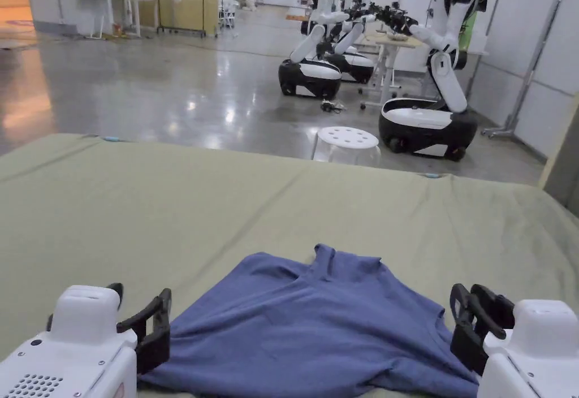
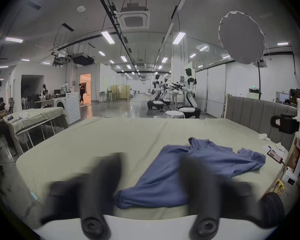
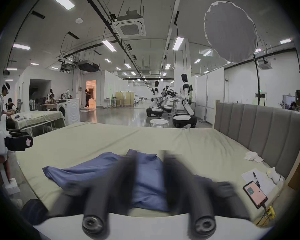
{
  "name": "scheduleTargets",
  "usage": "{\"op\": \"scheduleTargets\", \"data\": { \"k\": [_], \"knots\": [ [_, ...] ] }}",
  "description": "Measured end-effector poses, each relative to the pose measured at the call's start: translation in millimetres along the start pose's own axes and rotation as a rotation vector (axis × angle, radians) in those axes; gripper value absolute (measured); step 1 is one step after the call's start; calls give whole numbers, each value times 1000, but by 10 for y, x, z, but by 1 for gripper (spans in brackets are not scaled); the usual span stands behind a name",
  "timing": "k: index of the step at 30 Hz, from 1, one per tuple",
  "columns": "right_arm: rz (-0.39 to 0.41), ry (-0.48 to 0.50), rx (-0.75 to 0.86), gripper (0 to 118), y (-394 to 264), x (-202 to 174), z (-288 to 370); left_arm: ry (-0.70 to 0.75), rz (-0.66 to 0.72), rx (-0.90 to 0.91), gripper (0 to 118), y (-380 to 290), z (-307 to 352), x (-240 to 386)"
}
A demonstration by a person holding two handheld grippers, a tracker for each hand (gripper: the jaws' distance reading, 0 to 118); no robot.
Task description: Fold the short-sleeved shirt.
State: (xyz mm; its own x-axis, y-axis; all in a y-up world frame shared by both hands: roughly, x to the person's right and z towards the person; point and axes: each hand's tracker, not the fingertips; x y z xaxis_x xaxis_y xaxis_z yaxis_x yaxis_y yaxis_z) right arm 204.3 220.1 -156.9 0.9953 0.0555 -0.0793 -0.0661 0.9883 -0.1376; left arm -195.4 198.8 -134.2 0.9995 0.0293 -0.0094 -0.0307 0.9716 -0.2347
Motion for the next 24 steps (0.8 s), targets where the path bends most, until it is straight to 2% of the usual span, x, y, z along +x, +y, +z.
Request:
{"op": "scheduleTargets", "data": {
  "k": [1, 2, 4, 7, 10, 11, 12, 13, 14, 19, 22, 24],
  "knots": [
    [14, -22, -3, 3, -12, -45, -33, 26, -14, -30, 0, -30, -30, -8],
    [11, -10, -4, 3, -35, -35, -21, 88, -24, -10, 0, -69, -54, -21],
    [-33, 48, -53, 3, -53, -12, -40, 15, -10, -79, 0, -78, -82, -160],
    [-33, 19, -51, 3, -83, -10, -68, 62, 49, -150, 0, -132, -134, -447],
    [-66, 27, -88, 3, -147, 23, -131, 120, 79, -254, 0, -224, -285, -839],
    [-64, 25, -101, 3, -183, 29, -151, 108, 110, -311, 17, -260, -358, -976],
    [-63, 24, -115, 3, -215, 34, -175, 81, 143, -355, 52, -295, -428, -1084],
    [-64, 24, -131, 3, -234, 24, -222, 87, 158, -389, 107, -343, -507, -1186],
    [-69, 25, -148, 3, -265, 25, -259, 101, 156, -411, 118, -392, -568, -1167],
    [-70, 29, -208, 3, -373, -38, -435, 18, 254, -454, 115, -676, -902, -1183],
    [-63, 29, -237, 3, -396, -71, -528, -15, 201, -503, 114, -831, -1199, -1065],
    [-55, 30, -254, 3, -404, -80, -596, -50, 171, -548, 105, -960, -1344, -975]
  ]
}}
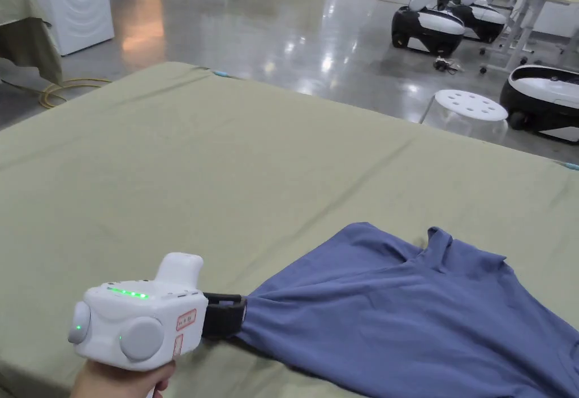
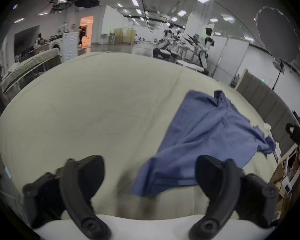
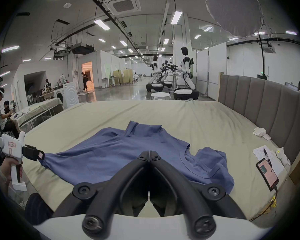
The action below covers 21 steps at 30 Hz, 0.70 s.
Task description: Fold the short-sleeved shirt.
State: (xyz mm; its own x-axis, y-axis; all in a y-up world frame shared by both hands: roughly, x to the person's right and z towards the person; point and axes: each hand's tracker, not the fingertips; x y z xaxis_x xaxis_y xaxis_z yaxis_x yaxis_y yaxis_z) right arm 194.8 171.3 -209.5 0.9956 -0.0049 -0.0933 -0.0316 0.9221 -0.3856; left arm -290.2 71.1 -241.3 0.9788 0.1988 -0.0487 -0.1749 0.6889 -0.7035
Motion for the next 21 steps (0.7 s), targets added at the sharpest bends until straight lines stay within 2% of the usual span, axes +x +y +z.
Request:
{"op": "scheduleTargets", "data": {
  "k": [1, 2, 4, 8, 12, 13, 15, 16, 21],
  "knots": [
    [2, 1, -7, 3, 9, 14, -24, -6, 0, -4, 92, -34, -91, 19],
    [0, 3, -19, 3, 24, 29, -70, -13, 0, -22, 74, -23, -149, 36],
    [-4, 15, -44, 3, 69, 61, -202, -11, 3, -21, 4, -54, -197, 73],
    [48, 46, -122, 3, 306, 140, -767, -32, 7, -2, 3, -52, -94, 137],
    [150, 53, -205, 6, 613, 212, -1729, -36, 16, 35, 3, 38, 149, 232],
    [160, 73, -244, 30, 677, 248, -2022, -48, 21, 31, 3, 56, 154, 237],
    [133, 97, -331, 88, 739, 323, -2588, -40, 14, 36, 3, 103, 251, 330],
    [123, 101, -386, 102, 747, 357, -2893, -34, 9, 34, 3, 111, 240, 353],
    [183, 8, -558, 102, 629, 451, -3814, -21, 6, 16, 3, 166, 237, 450]
  ]
}}
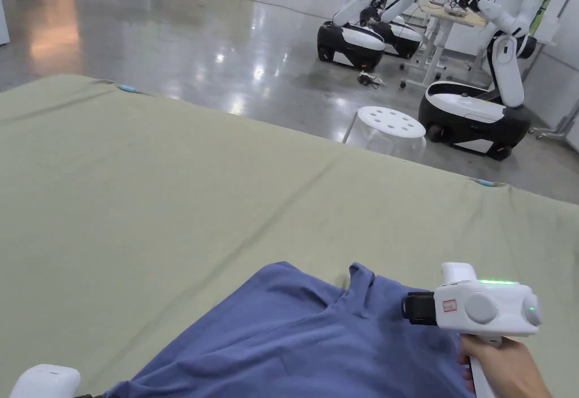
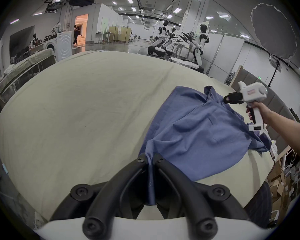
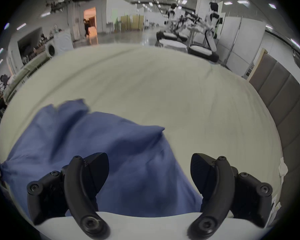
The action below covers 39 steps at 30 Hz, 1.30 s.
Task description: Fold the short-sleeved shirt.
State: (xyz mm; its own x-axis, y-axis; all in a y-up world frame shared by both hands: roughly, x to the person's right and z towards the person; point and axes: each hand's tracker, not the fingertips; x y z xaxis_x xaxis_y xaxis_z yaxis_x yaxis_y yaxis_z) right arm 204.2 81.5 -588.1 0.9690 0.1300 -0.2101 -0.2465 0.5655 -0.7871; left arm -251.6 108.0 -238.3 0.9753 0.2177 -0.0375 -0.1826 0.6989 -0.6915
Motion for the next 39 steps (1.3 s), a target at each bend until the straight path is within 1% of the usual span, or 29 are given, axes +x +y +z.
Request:
{"op": "scheduleTargets", "data": {
  "k": [2, 3, 4, 5, 6, 7, 8, 9, 11, 12, 13, 15, 16, 20, 22, 24, 26, 28, 29, 32, 34, 35, 37, 39],
  "knots": [
    [-24, 8, 6, 102, 36, 26, -189, 15, -10, -2, 3, 12, -5, 26],
    [-46, 36, -12, 102, 28, 37, -259, 19, -14, -8, 3, 22, -19, 33],
    [-59, 71, -65, 102, -35, 37, -294, 25, -14, -14, 3, 30, -37, 39],
    [-53, 62, -53, 102, -51, 37, -260, 32, -15, -17, 3, 20, -40, 35],
    [-60, 68, -3, 98, -69, 31, -161, 39, -16, -19, 3, 24, -43, 40],
    [-48, 105, 53, 68, -89, 7, -53, 40, -16, -21, 3, 32, -52, 44],
    [-12, 87, 72, 28, -130, -36, 27, 43, -16, -20, 3, 36, -62, 51],
    [26, 52, 86, 7, -155, -79, 130, 41, -17, -19, 3, 25, -74, 37],
    [45, 94, 134, 7, -191, -112, 383, 36, -15, -25, 3, 45, -101, 40],
    [52, 83, 171, 7, -215, -149, 525, 35, -15, -22, 3, 53, -103, 46],
    [46, 65, 228, 7, -250, -154, 735, 37, -16, -12, 3, 43, -94, 41],
    [-8, 100, 296, 7, -341, -116, 1154, 38, -16, -1, 3, 53, -90, 36],
    [-23, 95, 314, 7, -407, -132, 1364, 33, -17, 3, 3, 66, -90, 33],
    [-48, 108, 353, 7, -734, -65, 2028, 19, -7, 20, 2, 150, -94, 6],
    [-64, 100, 367, 7, -836, 11, 2261, -19, 3, 13, 1, 254, -108, -7],
    [-74, 96, 380, 7, -835, 95, 2448, 9, -26, 60, 1, 461, -116, 44],
    [-66, 64, 403, 7, -747, 202, 2632, -5, -34, 65, 1, 741, -120, 75],
    [-69, 28, 445, 7, -584, 323, 2856, -38, -20, 119, 0, 1114, -66, 135],
    [-76, 30, 471, 7, -485, 401, 2980, -51, -17, 142, 0, 1312, -31, 166],
    [-134, 9, 557, 7, -114, 658, 3347, -54, -47, 243, 0, 2003, 133, 359],
    [-148, -13, 617, 7, 146, 809, 3588, -48, -73, 304, 0, 2465, 260, 497],
    [-156, -41, 642, 7, 298, 878, 3722, -57, -69, 331, 0, 2717, 336, 569],
    [-172, -41, 708, 7, 554, 980, 3997, -81, -58, 385, 0, 3158, 475, 688],
    [-203, -41, 760, 7, 822, 1093, 4239, -30, -114, 448, 0, 3565, 624, 862]
  ]
}}
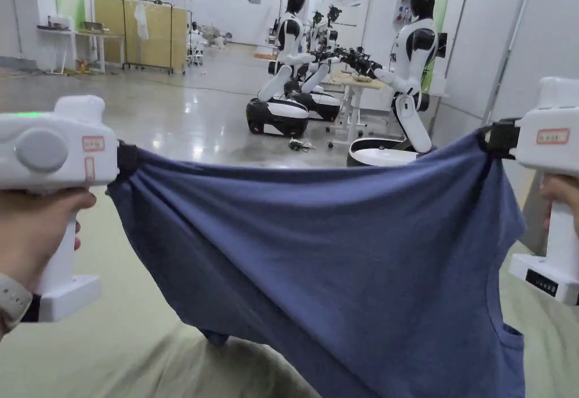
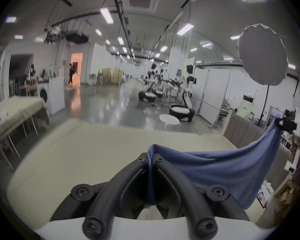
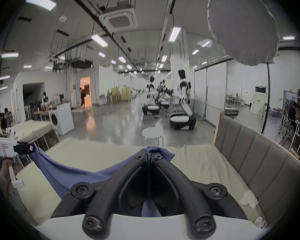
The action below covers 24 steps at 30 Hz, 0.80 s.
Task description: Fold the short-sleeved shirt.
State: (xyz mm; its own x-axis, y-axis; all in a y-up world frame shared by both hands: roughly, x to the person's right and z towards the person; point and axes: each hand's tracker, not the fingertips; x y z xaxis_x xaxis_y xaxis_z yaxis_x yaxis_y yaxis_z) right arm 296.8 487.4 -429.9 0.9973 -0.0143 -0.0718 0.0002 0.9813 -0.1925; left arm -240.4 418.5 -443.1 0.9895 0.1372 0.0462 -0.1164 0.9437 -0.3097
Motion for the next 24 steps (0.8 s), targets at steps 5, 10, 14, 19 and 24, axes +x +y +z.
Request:
{"op": "scheduleTargets", "data": {
  "k": [5, 10, 14, 19, 24],
  "knots": [
    [7, -35, 127, 7, 811, 2, -38, 33, -32, 111, 0, 962, -97, 128],
    [21, -59, 166, 7, 1216, -88, -151, 82, -74, 181, 0, 1519, -117, 194],
    [-3, -42, 169, 7, 1109, -122, -346, 109, -93, 172, 0, 1438, -261, 124],
    [-34, -66, 58, 7, 380, -109, -772, 133, -84, 77, 0, 679, -674, -15],
    [-56, -87, 10, 7, -228, -48, -965, 130, -15, 32, 0, 11, -910, -71]
  ]
}}
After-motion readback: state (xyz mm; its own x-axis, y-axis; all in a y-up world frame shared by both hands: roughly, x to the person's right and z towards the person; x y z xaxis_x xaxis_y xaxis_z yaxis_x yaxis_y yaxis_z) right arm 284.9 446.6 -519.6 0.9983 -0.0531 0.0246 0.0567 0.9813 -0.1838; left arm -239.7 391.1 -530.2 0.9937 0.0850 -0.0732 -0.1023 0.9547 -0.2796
